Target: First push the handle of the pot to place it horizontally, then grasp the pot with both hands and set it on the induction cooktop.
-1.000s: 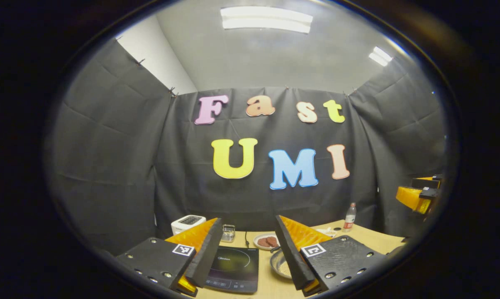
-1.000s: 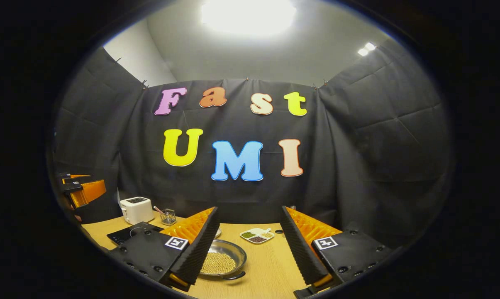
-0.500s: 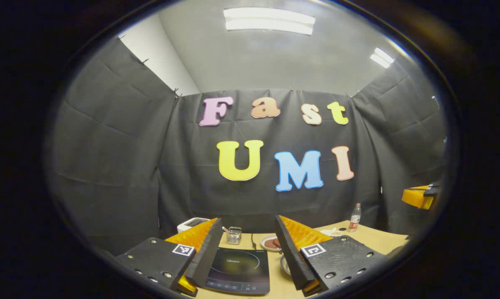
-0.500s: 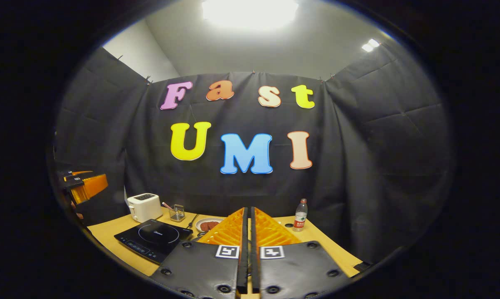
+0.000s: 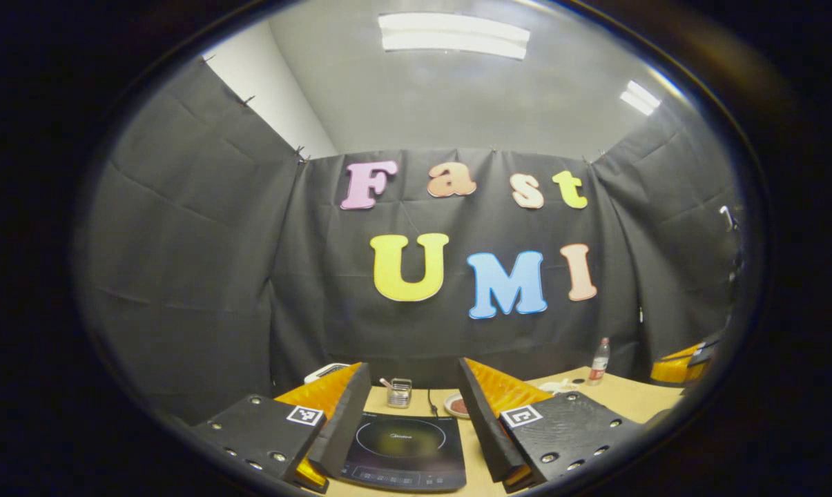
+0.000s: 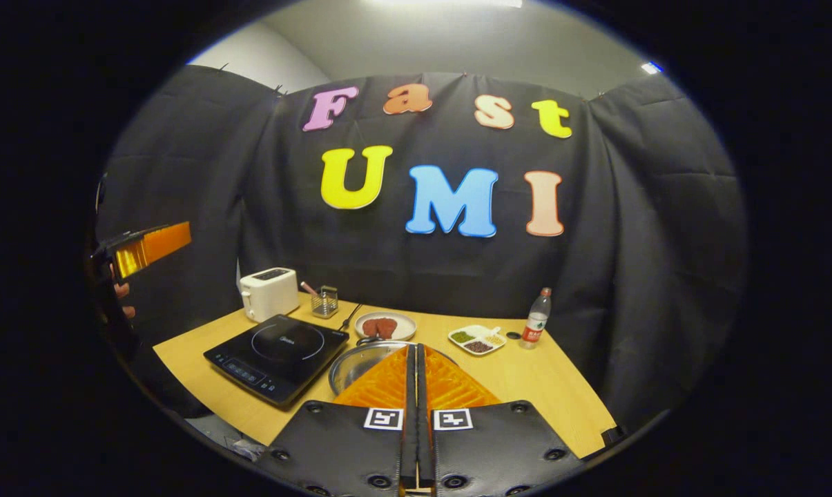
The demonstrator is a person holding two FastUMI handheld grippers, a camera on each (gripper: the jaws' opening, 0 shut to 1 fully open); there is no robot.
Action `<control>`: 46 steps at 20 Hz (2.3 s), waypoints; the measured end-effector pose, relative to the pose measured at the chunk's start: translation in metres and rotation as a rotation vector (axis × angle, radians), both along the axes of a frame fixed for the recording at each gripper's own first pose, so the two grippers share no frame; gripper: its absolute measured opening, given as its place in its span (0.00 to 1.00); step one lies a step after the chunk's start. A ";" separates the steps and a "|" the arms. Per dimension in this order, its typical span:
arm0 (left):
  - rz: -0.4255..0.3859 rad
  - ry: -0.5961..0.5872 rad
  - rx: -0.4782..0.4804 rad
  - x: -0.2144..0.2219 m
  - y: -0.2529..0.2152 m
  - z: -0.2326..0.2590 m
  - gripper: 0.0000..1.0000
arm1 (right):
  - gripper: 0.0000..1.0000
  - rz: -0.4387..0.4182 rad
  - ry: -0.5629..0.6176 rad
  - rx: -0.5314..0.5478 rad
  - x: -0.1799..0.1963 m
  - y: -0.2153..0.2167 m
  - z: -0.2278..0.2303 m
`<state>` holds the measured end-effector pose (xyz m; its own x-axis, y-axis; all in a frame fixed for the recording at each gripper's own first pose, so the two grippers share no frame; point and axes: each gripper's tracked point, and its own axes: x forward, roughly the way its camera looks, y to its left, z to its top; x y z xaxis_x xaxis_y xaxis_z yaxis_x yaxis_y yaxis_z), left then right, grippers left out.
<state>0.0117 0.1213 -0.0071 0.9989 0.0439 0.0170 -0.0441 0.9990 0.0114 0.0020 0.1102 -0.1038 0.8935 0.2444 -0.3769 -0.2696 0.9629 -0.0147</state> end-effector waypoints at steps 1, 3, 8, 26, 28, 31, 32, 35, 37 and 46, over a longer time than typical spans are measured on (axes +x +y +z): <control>0.010 0.005 0.000 0.002 0.001 -0.001 0.75 | 0.02 0.029 0.036 -0.002 0.000 0.004 -0.012; 0.041 0.008 0.009 0.009 0.006 -0.004 0.78 | 0.02 0.094 0.113 -0.012 0.000 0.011 -0.038; 0.088 0.028 0.036 0.023 0.000 -0.008 0.78 | 0.02 0.270 0.309 -0.097 -0.012 0.024 -0.108; 0.160 0.109 0.082 0.068 -0.040 -0.037 0.77 | 0.02 0.317 0.738 -0.052 0.008 -0.007 -0.217; 0.158 0.111 0.089 0.074 -0.049 -0.039 0.76 | 0.02 0.311 0.740 -0.047 0.012 -0.012 -0.218; 0.150 0.114 0.086 0.083 -0.062 -0.042 0.75 | 0.02 0.286 0.743 -0.054 0.023 -0.024 -0.224; 0.147 0.117 0.085 0.086 -0.066 -0.044 0.75 | 0.02 0.272 0.748 -0.050 0.028 -0.029 -0.225; 0.146 0.129 0.081 0.092 -0.075 -0.051 0.79 | 0.02 0.240 0.752 -0.045 0.038 -0.038 -0.231; 0.148 0.136 0.083 0.096 -0.079 -0.057 0.75 | 0.02 0.233 0.748 -0.051 0.046 -0.044 -0.233; 0.164 0.174 0.087 0.106 -0.096 -0.074 0.75 | 0.02 0.239 0.698 -0.168 0.090 -0.071 -0.245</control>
<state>0.1180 0.0257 -0.0808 0.9667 0.2119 -0.1433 -0.1958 0.9735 0.1183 0.0924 0.0392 -0.3492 0.3635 0.2908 -0.8851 -0.4709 0.8771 0.0948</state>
